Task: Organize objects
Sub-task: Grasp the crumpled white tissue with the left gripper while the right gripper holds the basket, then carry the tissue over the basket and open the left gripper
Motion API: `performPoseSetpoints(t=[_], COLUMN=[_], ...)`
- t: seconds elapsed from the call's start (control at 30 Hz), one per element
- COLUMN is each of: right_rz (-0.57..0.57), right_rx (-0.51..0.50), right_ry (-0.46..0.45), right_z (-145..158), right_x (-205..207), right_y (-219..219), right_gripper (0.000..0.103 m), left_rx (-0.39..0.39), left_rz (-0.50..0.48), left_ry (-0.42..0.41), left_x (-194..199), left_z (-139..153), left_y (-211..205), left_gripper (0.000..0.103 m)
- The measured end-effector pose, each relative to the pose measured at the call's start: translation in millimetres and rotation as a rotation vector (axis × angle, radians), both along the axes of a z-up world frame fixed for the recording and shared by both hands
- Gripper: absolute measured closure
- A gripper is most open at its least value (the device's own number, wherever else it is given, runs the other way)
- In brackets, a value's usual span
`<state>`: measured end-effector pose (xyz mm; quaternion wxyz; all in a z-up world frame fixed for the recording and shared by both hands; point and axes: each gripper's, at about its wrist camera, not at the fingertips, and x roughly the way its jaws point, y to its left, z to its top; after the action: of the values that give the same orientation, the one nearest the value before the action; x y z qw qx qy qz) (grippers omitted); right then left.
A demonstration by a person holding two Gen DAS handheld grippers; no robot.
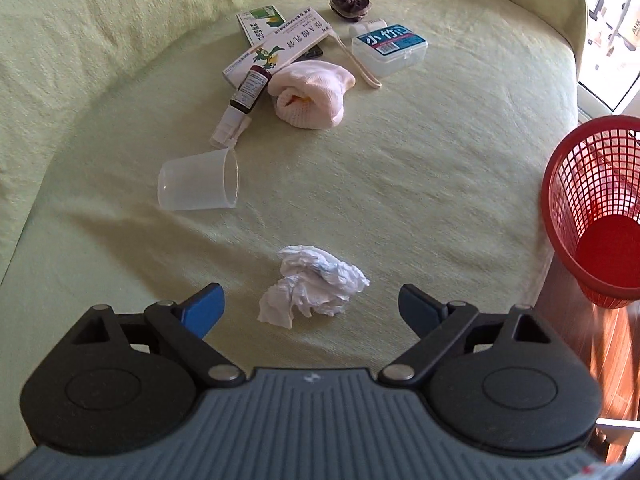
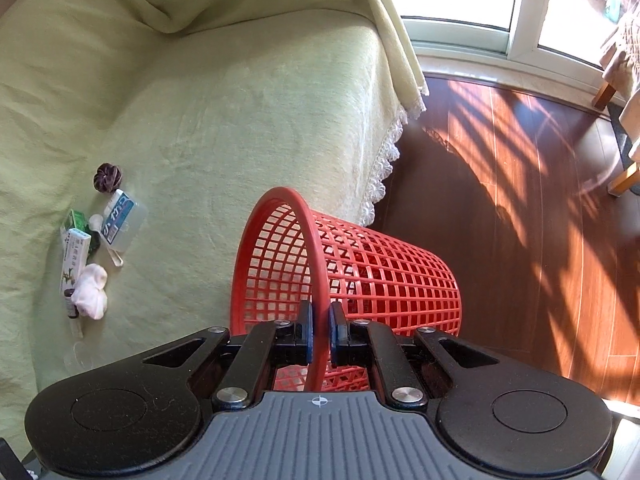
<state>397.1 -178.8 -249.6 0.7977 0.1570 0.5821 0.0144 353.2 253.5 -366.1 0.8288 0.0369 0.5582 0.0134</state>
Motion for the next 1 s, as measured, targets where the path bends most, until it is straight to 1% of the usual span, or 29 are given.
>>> performPoseSetpoints(t=[0.03,0.07,0.1,0.13,0.17,0.23,0.33,0.37,0.4,0.43,0.47,0.6,0.67,0.7,0.77,0.83,1.0], right_rz=[0.0,0.001,-0.006,-0.012,-0.018,-0.028,-0.042,-0.044,-0.043,-0.039,-0.036,-0.019,-0.019,-0.016,0.002,0.021,0.039], right_rx=[-0.008,-0.014,-0.021,-0.023,-0.024,-0.028,-0.025,-0.021,-0.017,-0.016,-0.015,-0.008,0.004,0.012,0.009,0.005,0.025], right_ry=[0.002,0.005,0.004,0.006,0.008,0.008,0.018,0.025,0.03,0.033,0.038,0.048,0.056,0.061,0.065,0.066,0.078], right_z=[0,0,0,-1,-1,-3,-5,-5,-6,-6,-6,-9,-10,-10,-11,-12,-12], right_x=[-2,-3,-5,-6,-9,-12,-15,-16,-17,-17,-17,-15,-13,-13,-12,-10,-7], right_y=[3,6,7,7,8,5,1,-1,-2,-3,-5,-9,-12,-14,-13,-12,-15], right_gripper=[0.099,0.099,0.099,0.099,0.099,0.099,0.099,0.099,0.099,0.099,0.099,0.098,0.098,0.098,0.098,0.098,0.098], left_rx=[-0.008,-0.015,-0.025,-0.037,-0.044,-0.036,-0.054,-0.057,-0.057,-0.058,-0.059,-0.071,-0.088,-0.089,-0.089,-0.12,-0.189], left_rz=[-0.016,-0.028,-0.041,-0.056,-0.064,-0.069,-0.059,-0.055,-0.055,-0.056,-0.05,-0.017,-0.015,-0.021,-0.026,-0.022,-0.054], left_ry=[0.008,0.014,0.022,0.035,0.048,0.059,0.081,0.089,0.098,0.11,0.119,0.111,0.108,0.103,0.085,0.07,0.036], left_x=[3,5,7,11,13,18,24,26,28,30,31,33,33,34,35,36,35], left_z=[-4,-9,-12,-17,-21,-29,-39,-41,-44,-47,-49,-46,-40,-35,-23,-9,21], left_y=[2,4,6,7,7,7,9,8,8,7,6,5,2,-1,-8,-14,-41], left_gripper=[0.011,0.014,0.024,0.028,0.031,0.031,0.035,0.041,0.056,0.064,0.066,0.073,0.074,0.076,0.077,0.077,0.077])
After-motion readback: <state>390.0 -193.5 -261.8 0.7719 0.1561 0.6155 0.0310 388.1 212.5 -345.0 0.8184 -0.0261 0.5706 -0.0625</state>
